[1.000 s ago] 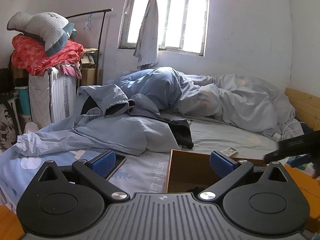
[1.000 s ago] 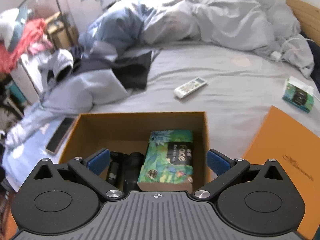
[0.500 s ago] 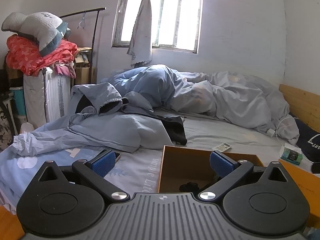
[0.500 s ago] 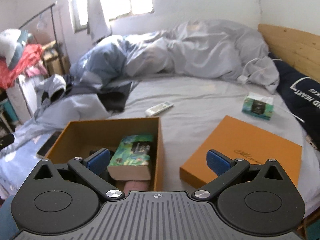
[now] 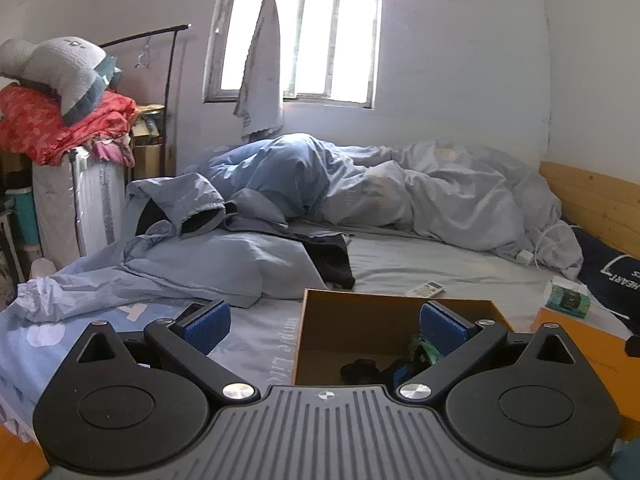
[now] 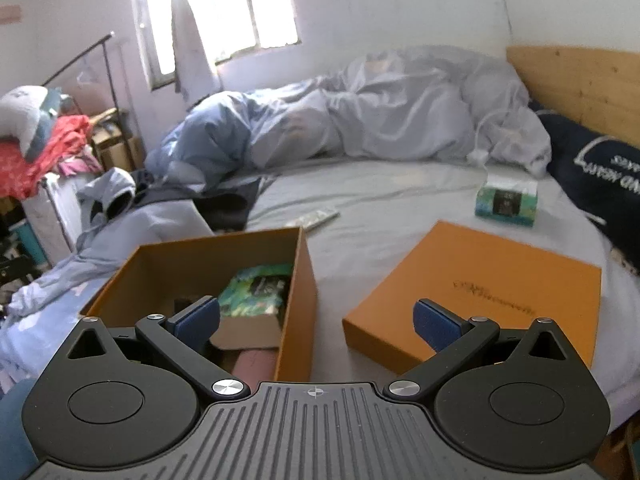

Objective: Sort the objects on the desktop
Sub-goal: 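Open the right gripper and raise it out of the box, then move the right tool toward the flat orange Miaoweilu lid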

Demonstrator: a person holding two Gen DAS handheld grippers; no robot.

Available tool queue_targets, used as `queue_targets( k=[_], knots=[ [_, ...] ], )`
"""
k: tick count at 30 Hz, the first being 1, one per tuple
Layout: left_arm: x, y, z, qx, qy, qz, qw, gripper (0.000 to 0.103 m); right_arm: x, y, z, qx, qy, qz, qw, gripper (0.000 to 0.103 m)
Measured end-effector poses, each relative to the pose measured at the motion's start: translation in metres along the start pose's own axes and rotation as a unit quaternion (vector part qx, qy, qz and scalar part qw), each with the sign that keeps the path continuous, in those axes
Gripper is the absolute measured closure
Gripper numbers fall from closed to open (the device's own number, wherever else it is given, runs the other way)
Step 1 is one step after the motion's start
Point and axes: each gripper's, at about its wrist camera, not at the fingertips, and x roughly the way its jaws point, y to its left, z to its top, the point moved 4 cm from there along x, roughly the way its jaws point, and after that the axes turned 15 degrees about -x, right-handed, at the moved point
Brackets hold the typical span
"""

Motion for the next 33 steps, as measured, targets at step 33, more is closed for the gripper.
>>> queue_targets(
  k=[33],
  knots=[
    [-0.007,-0.026,-0.02,0.046,0.009,-0.022,0.9987,0.0,0.002,-0.008,-0.013,0.009,0.026,-0.031,0.999,0.0]
  ],
)
